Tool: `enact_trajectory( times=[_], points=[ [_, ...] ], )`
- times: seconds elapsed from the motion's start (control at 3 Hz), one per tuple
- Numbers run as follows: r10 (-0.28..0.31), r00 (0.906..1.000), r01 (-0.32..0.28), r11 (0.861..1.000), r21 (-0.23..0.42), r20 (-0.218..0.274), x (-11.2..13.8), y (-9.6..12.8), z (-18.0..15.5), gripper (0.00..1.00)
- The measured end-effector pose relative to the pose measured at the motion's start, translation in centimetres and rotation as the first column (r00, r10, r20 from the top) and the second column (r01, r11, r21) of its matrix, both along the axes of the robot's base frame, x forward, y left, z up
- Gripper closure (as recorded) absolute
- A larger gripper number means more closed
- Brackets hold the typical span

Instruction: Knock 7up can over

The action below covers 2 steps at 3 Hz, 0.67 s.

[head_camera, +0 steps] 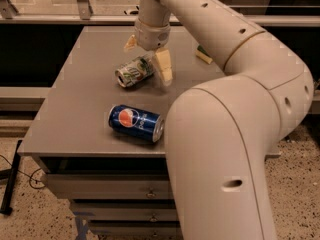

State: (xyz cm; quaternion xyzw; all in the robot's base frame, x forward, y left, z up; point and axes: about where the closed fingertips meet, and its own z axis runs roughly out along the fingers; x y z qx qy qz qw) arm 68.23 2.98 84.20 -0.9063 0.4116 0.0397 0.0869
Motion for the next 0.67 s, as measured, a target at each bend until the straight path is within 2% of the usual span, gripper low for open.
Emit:
enact_trajectory(
  times=[0.33, 0.67],
  points=[
    [-0.094, 0.9956, 0.093, 0.994, 0.052, 0.003, 0.6, -1.7, 0.4, 0.00],
    [-0.281, 0.9589, 0.283, 0.937, 0.204, -0.038, 1.1, -4.7, 1.5, 0.00]
  ],
)
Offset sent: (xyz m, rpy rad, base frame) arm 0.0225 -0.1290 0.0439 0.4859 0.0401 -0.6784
